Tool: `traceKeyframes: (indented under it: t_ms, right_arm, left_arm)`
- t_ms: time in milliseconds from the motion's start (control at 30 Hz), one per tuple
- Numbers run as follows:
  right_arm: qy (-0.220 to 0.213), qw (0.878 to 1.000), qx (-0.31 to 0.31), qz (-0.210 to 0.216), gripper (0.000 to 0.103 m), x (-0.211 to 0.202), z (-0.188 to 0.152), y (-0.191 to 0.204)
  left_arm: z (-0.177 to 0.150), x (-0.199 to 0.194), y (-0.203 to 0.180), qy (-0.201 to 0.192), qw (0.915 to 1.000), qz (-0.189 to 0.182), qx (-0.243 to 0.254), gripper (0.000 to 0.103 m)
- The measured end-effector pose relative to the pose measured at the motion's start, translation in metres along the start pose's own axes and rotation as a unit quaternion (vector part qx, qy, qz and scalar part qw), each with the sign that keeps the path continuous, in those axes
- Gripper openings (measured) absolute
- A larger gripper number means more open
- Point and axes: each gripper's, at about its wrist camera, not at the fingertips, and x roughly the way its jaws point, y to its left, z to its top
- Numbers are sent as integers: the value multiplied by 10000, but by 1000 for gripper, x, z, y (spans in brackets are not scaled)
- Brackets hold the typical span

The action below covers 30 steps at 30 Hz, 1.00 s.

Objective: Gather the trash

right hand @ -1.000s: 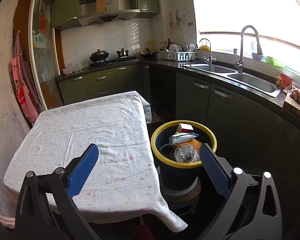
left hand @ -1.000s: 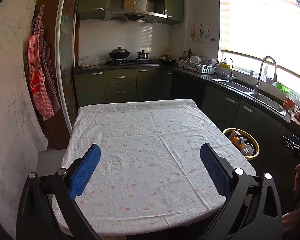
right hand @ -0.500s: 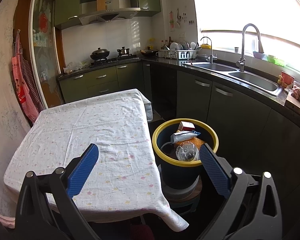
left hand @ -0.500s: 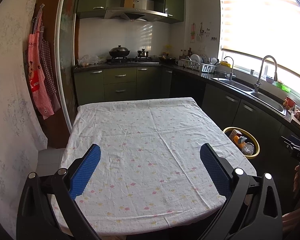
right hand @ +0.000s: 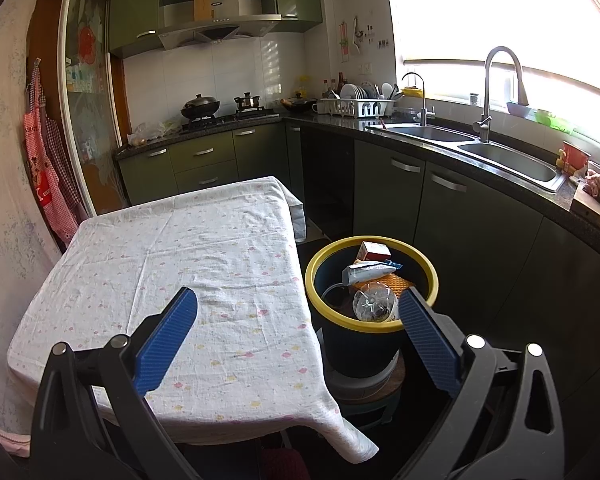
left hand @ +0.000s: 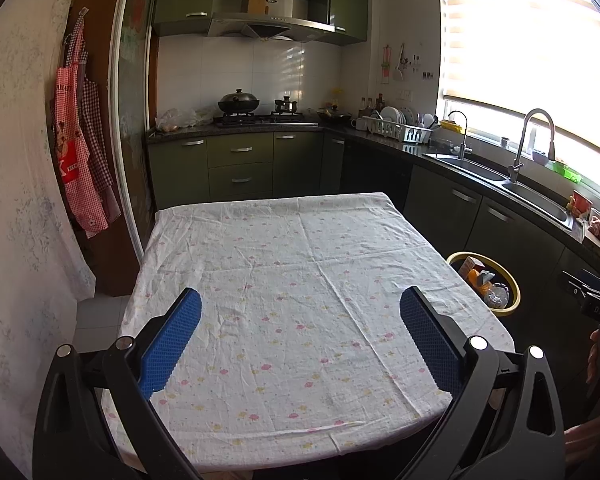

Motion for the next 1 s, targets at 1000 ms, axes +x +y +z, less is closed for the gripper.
traceKeyframes:
  t_ms: [1000]
  right_arm:
    - [861, 9932, -395, 671, 96, 122, 17, 51]
  left_arm:
    - [15, 136, 36, 821, 9956, 448, -22, 98]
